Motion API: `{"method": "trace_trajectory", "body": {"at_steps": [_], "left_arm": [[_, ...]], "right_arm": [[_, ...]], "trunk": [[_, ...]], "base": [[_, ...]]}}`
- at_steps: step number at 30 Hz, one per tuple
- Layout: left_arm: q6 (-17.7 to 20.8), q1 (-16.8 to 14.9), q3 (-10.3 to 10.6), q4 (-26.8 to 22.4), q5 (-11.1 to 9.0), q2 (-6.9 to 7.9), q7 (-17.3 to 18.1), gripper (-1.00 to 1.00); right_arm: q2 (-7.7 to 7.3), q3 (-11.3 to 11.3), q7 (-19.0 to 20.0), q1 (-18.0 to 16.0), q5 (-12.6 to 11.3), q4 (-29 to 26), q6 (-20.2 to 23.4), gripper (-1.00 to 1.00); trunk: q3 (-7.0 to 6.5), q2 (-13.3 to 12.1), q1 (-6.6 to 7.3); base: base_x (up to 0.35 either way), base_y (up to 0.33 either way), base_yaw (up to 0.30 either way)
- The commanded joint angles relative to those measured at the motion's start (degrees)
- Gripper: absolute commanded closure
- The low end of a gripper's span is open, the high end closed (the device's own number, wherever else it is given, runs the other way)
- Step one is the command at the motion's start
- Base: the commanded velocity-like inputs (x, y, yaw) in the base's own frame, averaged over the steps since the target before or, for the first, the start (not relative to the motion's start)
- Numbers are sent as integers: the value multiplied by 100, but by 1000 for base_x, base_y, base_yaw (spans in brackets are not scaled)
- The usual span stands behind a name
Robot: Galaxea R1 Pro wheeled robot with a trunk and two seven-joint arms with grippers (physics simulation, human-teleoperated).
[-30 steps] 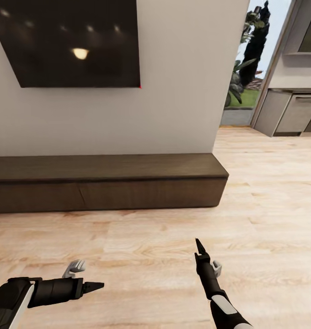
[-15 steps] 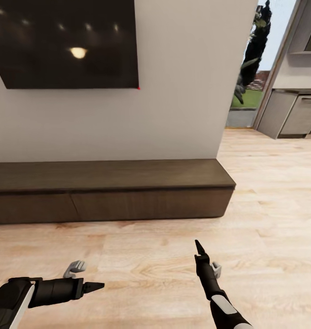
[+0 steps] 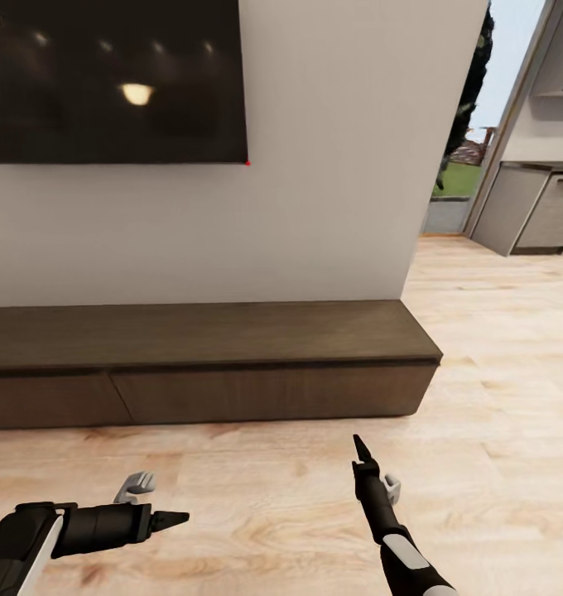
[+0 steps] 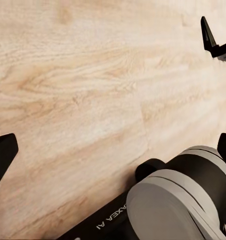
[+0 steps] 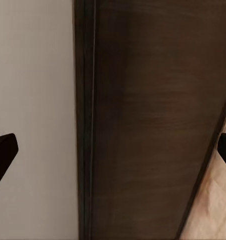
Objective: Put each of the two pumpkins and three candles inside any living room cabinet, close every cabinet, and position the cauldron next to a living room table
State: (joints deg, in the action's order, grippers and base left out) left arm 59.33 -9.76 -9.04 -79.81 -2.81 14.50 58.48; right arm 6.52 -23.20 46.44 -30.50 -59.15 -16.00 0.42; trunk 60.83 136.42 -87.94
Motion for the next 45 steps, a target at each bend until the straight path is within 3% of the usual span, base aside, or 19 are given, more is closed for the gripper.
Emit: {"method": "trace_trajectory", "body": {"at_steps": [1, 6, 11, 19, 30, 45], "left_arm": [[0, 0, 1, 0, 0, 0, -1, -100], [-6, 0, 29, 51, -3, -12, -19, -100], [-16, 0, 200, 106, -16, -13, -14, -100], [-13, 0, 218, 541, -36, -17, 7, -100], [-18, 0, 205, 821, -40, -23, 15, -100], [-10, 0, 179, 793, -70, -122, 49, -100]], "right_arm": [[0, 0, 3, 0, 0, -2, 0, -100], [4, 0, 13, 0, 0, -9, 1, -100], [64, 3, -19, -60, 0, -49, 31, -100], [151, 0, -153, -312, 17, -56, 54, -100], [159, -35, -243, -326, -5, -11, 18, -100], [113, -61, -249, -325, 0, 0, 27, -100]], "trunk": [[0, 0, 0], [0, 0, 0], [0, 0, 0], [0, 0, 0], [0, 0, 0], [18, 40, -22]], "base": [[330, 0, 0], [330, 0, 0], [330, 0, 0], [330, 0, 0], [314, 0, 0], [27, 0, 0]]}}
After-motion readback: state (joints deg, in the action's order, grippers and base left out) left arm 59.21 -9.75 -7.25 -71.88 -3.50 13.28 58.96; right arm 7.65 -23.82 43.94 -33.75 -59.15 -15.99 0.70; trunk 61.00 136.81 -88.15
